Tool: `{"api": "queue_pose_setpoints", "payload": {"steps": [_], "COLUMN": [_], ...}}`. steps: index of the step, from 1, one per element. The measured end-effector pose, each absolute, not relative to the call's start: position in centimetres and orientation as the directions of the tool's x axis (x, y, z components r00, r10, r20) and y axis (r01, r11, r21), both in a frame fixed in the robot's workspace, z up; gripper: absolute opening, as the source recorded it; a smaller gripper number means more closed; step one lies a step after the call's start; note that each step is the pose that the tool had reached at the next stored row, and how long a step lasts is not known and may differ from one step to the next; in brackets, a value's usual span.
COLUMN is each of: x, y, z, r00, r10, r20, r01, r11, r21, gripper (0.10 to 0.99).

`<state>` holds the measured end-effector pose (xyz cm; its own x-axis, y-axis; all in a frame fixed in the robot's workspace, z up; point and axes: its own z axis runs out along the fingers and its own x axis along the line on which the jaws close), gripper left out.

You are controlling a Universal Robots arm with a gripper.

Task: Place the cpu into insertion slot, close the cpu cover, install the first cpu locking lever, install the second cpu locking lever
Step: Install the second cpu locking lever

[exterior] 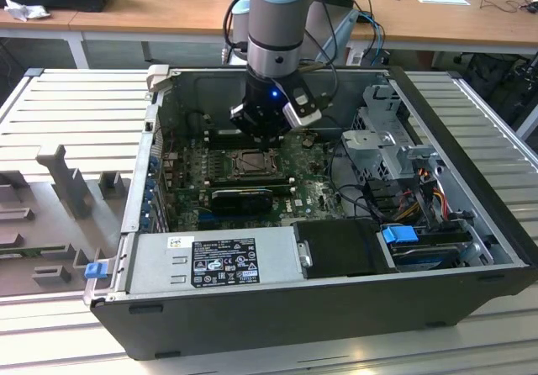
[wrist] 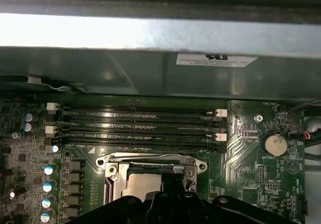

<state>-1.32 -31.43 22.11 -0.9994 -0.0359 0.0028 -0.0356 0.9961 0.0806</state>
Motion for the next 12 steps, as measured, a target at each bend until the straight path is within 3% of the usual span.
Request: {"api": "queue_pose_setpoints", "payload": {"steps": [12], "x": [-1.31], "y": [-32.21], "z": [22.76], "r00": [-0.999], "r10": [-0.035], "r20": [0.003], "r01": [-0.035], "r11": [0.996], "r21": [0.08], "gripper": [0.106]}}
